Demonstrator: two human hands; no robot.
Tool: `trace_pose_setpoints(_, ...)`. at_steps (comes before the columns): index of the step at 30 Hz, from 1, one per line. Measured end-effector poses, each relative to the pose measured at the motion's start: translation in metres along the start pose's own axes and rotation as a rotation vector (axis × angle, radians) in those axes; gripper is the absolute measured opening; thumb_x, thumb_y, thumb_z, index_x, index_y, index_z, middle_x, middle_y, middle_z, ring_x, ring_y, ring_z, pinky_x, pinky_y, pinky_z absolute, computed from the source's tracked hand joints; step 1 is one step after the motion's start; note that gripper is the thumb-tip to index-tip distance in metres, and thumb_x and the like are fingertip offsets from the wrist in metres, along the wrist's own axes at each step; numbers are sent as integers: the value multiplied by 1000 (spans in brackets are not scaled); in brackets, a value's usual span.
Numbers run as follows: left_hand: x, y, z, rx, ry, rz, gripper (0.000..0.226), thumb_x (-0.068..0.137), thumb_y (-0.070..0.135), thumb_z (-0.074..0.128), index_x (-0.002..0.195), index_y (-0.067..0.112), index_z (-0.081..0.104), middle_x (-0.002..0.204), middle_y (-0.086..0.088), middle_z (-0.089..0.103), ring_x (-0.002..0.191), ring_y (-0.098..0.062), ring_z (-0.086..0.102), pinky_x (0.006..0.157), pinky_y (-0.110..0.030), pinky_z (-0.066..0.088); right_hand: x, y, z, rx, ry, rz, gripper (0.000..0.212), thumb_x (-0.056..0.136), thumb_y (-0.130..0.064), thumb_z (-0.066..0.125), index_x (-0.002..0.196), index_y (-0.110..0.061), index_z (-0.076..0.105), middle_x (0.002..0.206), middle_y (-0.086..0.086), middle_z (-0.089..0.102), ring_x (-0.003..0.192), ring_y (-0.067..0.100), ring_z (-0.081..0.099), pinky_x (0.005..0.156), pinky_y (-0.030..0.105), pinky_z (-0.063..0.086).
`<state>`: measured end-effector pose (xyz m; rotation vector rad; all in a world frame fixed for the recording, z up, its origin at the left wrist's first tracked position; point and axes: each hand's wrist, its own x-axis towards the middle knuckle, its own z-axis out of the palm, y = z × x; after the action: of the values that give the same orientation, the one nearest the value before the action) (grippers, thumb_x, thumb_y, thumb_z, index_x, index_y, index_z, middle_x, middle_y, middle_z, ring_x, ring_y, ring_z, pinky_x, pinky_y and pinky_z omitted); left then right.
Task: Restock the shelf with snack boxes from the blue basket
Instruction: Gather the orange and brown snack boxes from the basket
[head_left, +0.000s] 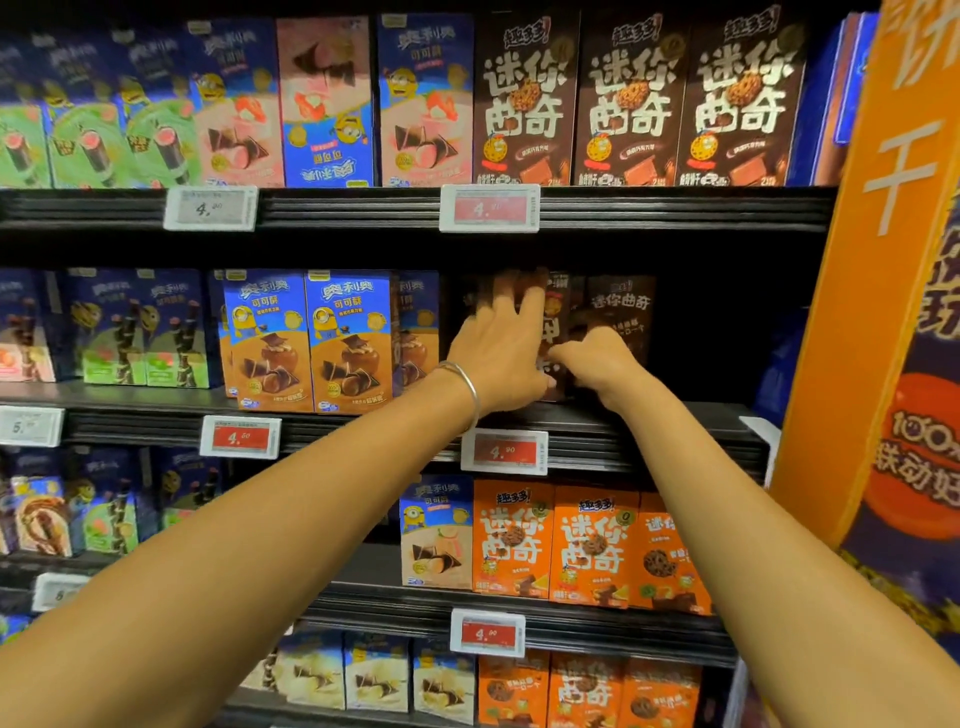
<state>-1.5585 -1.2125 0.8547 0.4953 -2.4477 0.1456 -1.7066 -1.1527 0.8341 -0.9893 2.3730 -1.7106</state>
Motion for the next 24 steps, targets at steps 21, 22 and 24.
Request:
trace_pose_setpoints(21,73,-16,5,473,-39,-47,86,86,16,80,157,14,32,161,-18,27,151,-42,27,121,-50,32,55,-1,-16,-242,611,-35,73,78,-49,74,139,-17,49,148,16,41,135,38,40,109,48,42)
trace_pose_setpoints(22,73,-16,6,479,-41,-43,88,86,18,82,157,14,32,160,-18,28,150,-42,28,120,-50,32,56,5,-23,-233,670,19,86,74,-46,77,146,-16,40,151,18,35,137,40,35,109,49,38)
trace_pose_setpoints(24,75,-17,7,493,-40,-41,85,87,19,81,156,13,32,159,-17,31,149,-41,31,120,-48,32,64,12,-33,-186,632,132,101,76,-45,79,155,-14,24,158,20,24,143,41,27,114,49,32)
